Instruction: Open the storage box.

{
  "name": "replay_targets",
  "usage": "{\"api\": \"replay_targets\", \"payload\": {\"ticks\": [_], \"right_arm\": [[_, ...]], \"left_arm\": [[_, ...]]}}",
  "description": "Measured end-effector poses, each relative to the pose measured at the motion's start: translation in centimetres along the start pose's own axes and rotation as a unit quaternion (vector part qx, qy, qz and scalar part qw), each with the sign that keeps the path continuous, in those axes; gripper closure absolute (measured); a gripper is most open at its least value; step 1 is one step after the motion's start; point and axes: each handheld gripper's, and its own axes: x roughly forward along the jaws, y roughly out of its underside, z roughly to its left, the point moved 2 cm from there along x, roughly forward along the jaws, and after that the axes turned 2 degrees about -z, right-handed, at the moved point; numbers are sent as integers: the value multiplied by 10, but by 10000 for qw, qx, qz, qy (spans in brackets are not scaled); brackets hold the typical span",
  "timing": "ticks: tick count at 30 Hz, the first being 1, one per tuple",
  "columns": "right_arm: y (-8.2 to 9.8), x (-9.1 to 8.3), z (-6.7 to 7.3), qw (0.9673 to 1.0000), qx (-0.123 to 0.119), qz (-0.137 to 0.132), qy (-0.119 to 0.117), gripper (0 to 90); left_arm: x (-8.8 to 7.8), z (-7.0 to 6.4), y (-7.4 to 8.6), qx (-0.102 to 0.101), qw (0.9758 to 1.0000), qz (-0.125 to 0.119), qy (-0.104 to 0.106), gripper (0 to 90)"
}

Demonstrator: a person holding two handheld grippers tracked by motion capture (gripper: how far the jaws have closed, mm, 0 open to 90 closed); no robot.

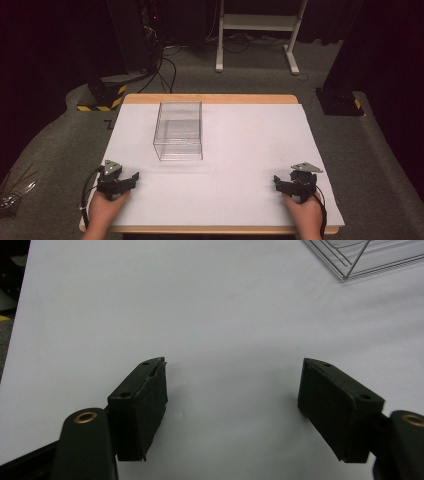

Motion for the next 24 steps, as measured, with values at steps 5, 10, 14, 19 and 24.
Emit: {"api": "replay_targets", "payload": {"ticks": [5,10,14,19,24], "right_arm": [[0,0,0,10000,-5,1,11,103],[0,-2,-1,10000,16,-71,46,135],[-2,-8,3,9998,-59,-178,9,141],[-3,-11,18,9993,-311,-186,-74,148],[0,-9,30,9989,-409,-73,-209,154]], "left_arm": [[0,0,0,-26,10000,-17,8,278],[0,0,0,-22,10000,-10,6,278],[0,0,0,-20,10000,-10,1,279],[0,0,0,-29,10000,-6,10,278],[0,0,-1,-31,10000,0,24,279]]}}
